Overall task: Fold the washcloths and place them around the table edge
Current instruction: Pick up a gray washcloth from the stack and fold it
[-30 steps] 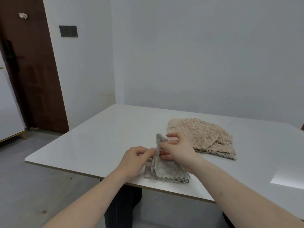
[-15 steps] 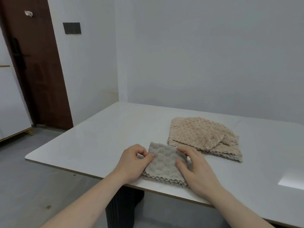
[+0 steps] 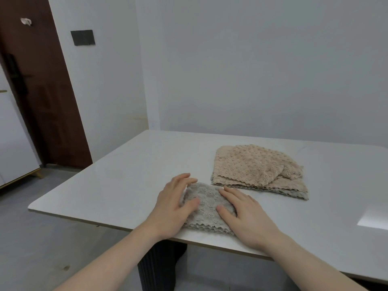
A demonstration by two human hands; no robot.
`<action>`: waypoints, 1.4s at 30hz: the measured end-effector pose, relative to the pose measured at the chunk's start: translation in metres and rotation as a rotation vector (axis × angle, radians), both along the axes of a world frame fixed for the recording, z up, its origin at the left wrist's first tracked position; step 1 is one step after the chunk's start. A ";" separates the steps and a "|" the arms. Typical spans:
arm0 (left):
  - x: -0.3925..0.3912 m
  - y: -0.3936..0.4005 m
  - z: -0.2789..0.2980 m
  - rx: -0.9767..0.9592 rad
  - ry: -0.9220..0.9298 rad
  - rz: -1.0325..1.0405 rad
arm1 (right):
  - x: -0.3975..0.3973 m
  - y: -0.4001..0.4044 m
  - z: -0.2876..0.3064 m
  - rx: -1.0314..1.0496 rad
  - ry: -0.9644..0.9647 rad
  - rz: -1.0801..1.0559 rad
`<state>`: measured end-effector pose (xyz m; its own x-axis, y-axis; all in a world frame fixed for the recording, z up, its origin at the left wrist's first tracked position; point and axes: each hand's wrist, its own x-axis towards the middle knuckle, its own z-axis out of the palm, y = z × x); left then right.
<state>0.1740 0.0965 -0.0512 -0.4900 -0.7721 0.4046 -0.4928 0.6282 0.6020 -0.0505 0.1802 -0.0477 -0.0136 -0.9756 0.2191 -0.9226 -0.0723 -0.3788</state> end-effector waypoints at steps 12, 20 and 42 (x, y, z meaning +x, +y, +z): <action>-0.010 0.005 0.003 0.073 -0.563 -0.016 | 0.003 -0.003 0.001 0.145 0.084 -0.024; -0.011 0.005 0.003 0.087 -0.609 0.043 | 0.001 0.004 0.000 0.189 0.093 -0.071; -0.007 0.013 0.008 0.125 -0.198 0.172 | 0.003 0.017 0.004 0.026 -0.120 -0.153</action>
